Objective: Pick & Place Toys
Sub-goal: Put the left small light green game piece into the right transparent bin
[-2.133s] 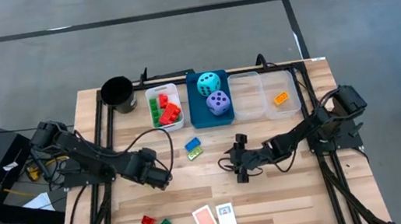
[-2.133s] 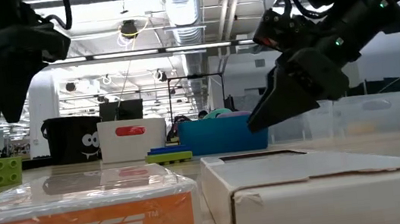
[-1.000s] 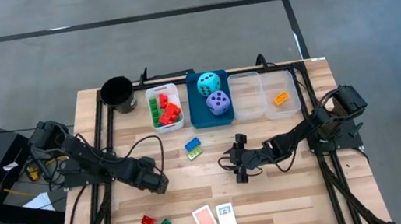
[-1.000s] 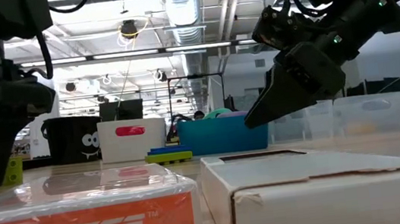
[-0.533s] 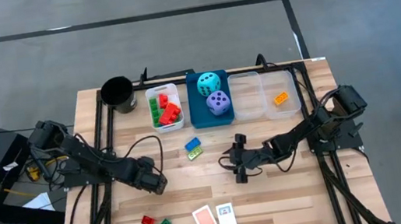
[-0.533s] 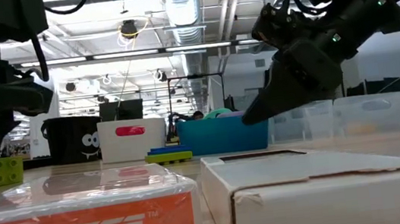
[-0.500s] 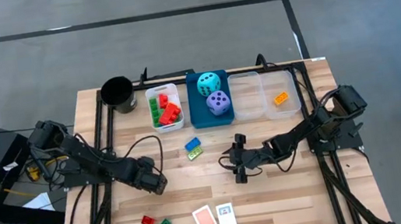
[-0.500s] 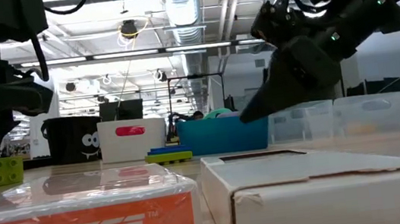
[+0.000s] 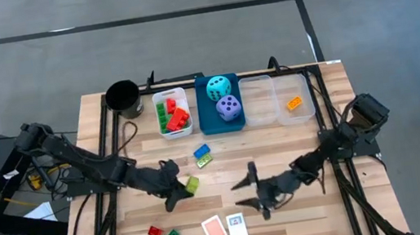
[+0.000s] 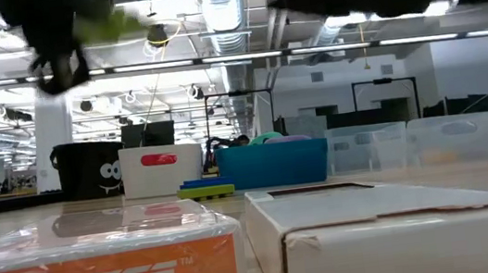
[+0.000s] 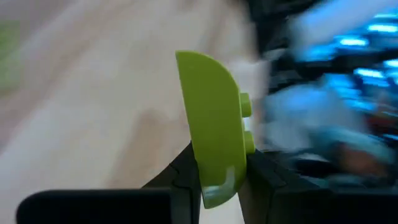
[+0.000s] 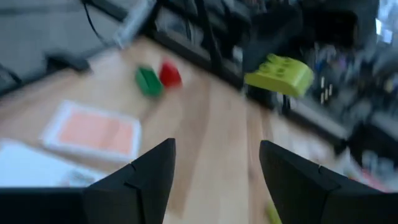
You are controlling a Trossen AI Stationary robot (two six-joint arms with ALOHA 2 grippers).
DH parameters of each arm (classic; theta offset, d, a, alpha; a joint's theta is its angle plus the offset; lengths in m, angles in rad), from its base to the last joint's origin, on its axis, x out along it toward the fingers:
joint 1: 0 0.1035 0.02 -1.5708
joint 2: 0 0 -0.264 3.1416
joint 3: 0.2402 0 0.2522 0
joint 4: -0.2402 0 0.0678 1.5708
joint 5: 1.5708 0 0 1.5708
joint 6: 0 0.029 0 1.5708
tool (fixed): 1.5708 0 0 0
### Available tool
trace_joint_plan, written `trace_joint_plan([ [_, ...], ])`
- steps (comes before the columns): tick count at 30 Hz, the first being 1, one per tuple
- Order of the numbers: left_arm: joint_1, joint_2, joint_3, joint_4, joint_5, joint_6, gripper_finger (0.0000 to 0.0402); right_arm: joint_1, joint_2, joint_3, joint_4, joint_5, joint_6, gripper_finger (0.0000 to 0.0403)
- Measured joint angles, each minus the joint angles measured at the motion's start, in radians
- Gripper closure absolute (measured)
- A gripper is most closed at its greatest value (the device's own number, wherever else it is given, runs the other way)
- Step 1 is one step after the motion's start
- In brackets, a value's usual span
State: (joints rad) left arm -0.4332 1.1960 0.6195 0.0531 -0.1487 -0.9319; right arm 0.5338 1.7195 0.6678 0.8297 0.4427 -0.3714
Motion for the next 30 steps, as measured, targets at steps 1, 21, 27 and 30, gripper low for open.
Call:
trace_joint_plan([
  [1,0.0,0.0,-0.002,0.075,0.025,0.037,0.0341,0.016,0.0,0.0,0.035,0.0,-0.02,0.0175],
  [21,0.018,0.402,-0.003,0.76,0.302,0.138,0.0341,0.066,-0.001,0.054,0.106,-0.034,-0.039,0.0175],
  [27,0.054,0.491,0.082,0.774,0.517,0.113,0.0341,0.065,0.0,0.081,0.074,-0.099,-0.021,0.0175],
  [30,0.079,0.519,0.121,0.771,0.604,0.117,0.0341,0.061,0.0,0.091,0.061,-0.113,-0.019,0.0175],
])
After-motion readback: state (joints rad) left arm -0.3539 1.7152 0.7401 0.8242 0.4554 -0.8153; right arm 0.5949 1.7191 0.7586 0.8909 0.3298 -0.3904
